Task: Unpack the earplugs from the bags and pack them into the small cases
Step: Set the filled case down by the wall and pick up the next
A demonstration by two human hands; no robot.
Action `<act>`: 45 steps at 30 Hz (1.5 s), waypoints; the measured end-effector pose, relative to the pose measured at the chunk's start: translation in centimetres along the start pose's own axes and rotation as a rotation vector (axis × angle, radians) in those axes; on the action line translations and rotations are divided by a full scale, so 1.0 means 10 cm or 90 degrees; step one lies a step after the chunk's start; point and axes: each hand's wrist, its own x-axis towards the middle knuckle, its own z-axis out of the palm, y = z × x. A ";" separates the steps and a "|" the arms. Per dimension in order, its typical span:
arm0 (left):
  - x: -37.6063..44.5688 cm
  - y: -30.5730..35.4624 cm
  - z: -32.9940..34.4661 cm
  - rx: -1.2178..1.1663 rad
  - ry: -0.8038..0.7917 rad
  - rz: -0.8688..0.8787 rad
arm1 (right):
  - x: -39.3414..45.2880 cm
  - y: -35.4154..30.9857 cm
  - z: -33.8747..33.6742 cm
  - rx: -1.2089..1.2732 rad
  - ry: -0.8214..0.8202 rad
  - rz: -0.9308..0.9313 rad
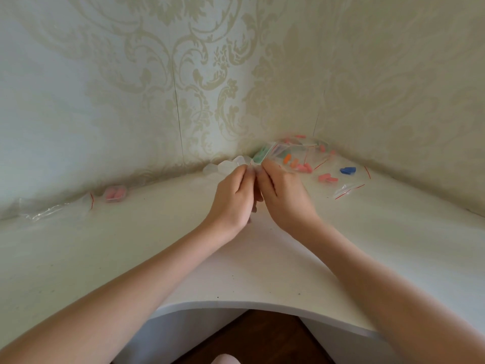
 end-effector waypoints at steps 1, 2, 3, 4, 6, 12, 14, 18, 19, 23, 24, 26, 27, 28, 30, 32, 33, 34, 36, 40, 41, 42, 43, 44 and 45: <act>-0.01 0.00 0.01 -0.009 -0.001 0.000 | 0.00 0.00 0.02 0.010 0.010 0.009; -0.01 0.00 0.02 -0.010 0.001 0.008 | -0.01 0.00 0.04 0.024 0.019 0.021; -0.02 -0.01 0.04 -0.011 0.003 0.018 | -0.01 0.00 0.06 0.040 0.025 0.035; -0.02 -0.02 0.04 -0.010 0.007 0.028 | -0.01 -0.01 0.09 0.061 0.032 0.051; -0.01 -0.06 0.04 0.015 0.023 0.046 | -0.02 -0.03 0.14 0.100 0.048 0.078; 0.03 -0.07 -0.02 0.186 0.059 0.084 | -0.01 -0.13 0.09 -0.063 0.031 0.082; 0.04 -0.07 -0.05 0.243 0.065 0.088 | 0.02 -0.12 0.07 -0.126 0.025 0.071; 0.05 -0.08 -0.07 0.353 0.061 0.104 | 0.06 -0.03 0.01 -0.204 0.142 0.007; 0.05 -0.08 -0.08 0.366 0.053 0.106 | 0.06 -0.01 -0.01 -0.214 0.147 -0.004; 0.06 -0.09 -0.14 0.369 0.085 0.149 | 0.05 0.06 -0.11 -0.156 0.068 -0.104; 0.06 -0.09 -0.15 0.358 0.094 0.159 | 0.05 0.08 -0.11 -0.132 0.044 -0.139; 0.06 -0.10 -0.16 0.347 0.097 0.178 | 0.07 0.14 -0.08 -0.102 0.011 -0.167; 0.07 -0.12 -0.15 0.346 0.096 0.189 | 0.08 0.17 -0.07 -0.099 0.002 -0.157; 0.07 -0.13 -0.14 0.346 0.094 0.202 | 0.08 0.18 -0.06 -0.111 -0.009 -0.141; 0.06 -0.15 -0.12 0.348 0.078 0.246 | 0.08 0.19 -0.04 -0.127 -0.038 -0.086; 0.03 -0.13 -0.09 0.353 0.053 0.319 | 0.06 0.16 -0.03 -0.058 -0.060 -0.006; 0.01 -0.11 -0.08 0.354 0.046 0.354 | 0.06 0.13 -0.02 -0.004 -0.065 0.037; 0.00 -0.10 -0.06 0.356 0.044 0.379 | 0.06 0.10 -0.01 0.032 -0.066 0.073; -0.02 -0.10 -0.05 0.365 0.041 0.420 | 0.06 0.09 -0.01 0.069 -0.071 0.112; 0.00 -0.14 -0.06 0.348 0.008 0.418 | 0.09 0.16 -0.04 0.033 -0.068 0.145; 0.00 -0.13 -0.06 0.310 0.003 0.372 | 0.10 0.17 -0.04 0.049 -0.063 0.141; 0.01 -0.12 -0.06 0.251 0.007 0.310 | 0.12 0.20 -0.05 0.092 -0.056 0.138; 0.03 -0.09 -0.06 0.180 0.022 0.237 | 0.14 0.19 -0.07 0.141 -0.048 0.140; 0.05 -0.06 -0.07 0.105 0.047 0.161 | 0.15 0.19 -0.09 0.196 -0.040 0.141; 0.08 -0.04 -0.10 0.035 0.075 0.089 | 0.15 0.17 -0.12 0.259 -0.038 0.151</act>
